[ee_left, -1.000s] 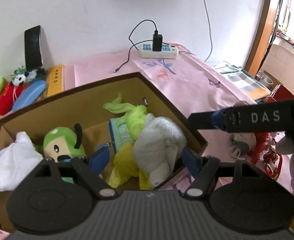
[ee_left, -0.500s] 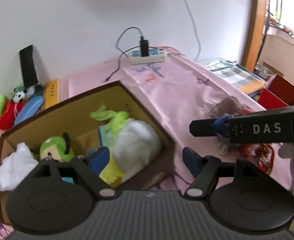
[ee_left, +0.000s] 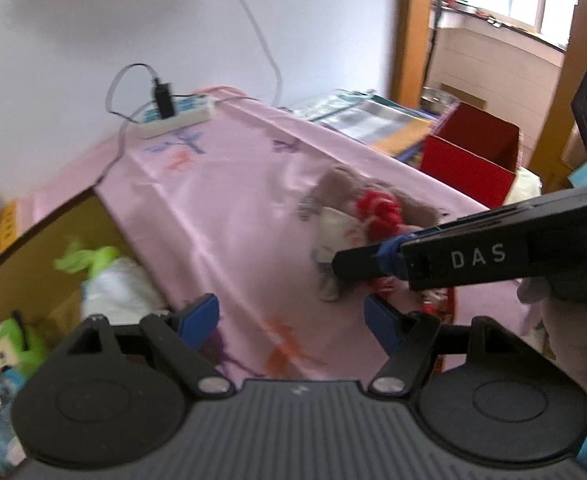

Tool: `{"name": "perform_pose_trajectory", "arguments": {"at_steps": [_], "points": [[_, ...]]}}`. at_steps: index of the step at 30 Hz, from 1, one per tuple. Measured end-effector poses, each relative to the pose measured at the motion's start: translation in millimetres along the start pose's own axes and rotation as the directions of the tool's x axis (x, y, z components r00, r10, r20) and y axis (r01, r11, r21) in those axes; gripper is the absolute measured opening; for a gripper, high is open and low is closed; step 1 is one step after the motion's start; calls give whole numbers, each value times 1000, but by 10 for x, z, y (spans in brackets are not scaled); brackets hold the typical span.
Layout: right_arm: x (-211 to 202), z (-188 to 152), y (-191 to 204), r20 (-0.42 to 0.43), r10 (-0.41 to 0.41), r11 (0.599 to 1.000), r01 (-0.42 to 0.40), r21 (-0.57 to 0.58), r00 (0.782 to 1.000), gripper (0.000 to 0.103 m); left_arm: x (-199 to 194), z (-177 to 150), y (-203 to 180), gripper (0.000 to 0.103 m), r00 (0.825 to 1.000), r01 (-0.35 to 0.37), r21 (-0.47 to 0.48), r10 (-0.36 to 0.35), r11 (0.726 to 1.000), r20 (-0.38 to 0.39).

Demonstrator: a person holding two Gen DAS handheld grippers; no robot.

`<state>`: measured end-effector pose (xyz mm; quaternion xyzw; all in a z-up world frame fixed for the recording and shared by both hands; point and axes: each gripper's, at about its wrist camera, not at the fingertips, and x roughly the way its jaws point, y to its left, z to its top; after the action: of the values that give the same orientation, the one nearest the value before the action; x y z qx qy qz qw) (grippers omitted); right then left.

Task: Organize soft objects
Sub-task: 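Move the right gripper to the red yarn toy beside the pink bunny, then close the right gripper on the red yarn toy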

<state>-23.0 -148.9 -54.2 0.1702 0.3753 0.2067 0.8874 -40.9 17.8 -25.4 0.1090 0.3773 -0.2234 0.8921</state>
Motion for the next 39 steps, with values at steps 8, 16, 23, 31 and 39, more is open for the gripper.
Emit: {"name": "perform_pose_trajectory", "arguments": {"at_steps": [8, 16, 23, 31, 39], "points": [[-118, 8, -395, 14, -40, 997, 39, 64, 999, 15, 247, 114, -265, 74, 995, 93, 29, -92, 995, -28], [-110, 107, -741, 16, -55, 992, 53, 117, 998, 15, 517, 279, -519, 70, 993, 117, 71, -117, 991, -14], [31, 205, -1007, -22, -29, 984, 32, 176, 999, 16, 869, 415, -590, 51, 990, 130, 41, -127, 991, -59], [216, 309, -1190, -67, 45, 970, -28, 240, 997, 17, 1152, 457, -677, 50, 991, 109, 45, -105, 993, -80], [399, 354, -1222, -115, 83, 974, -56, 221, 990, 20, 1265, 481, -676, 47, 993, 88, 29, -85, 996, -82]]}}
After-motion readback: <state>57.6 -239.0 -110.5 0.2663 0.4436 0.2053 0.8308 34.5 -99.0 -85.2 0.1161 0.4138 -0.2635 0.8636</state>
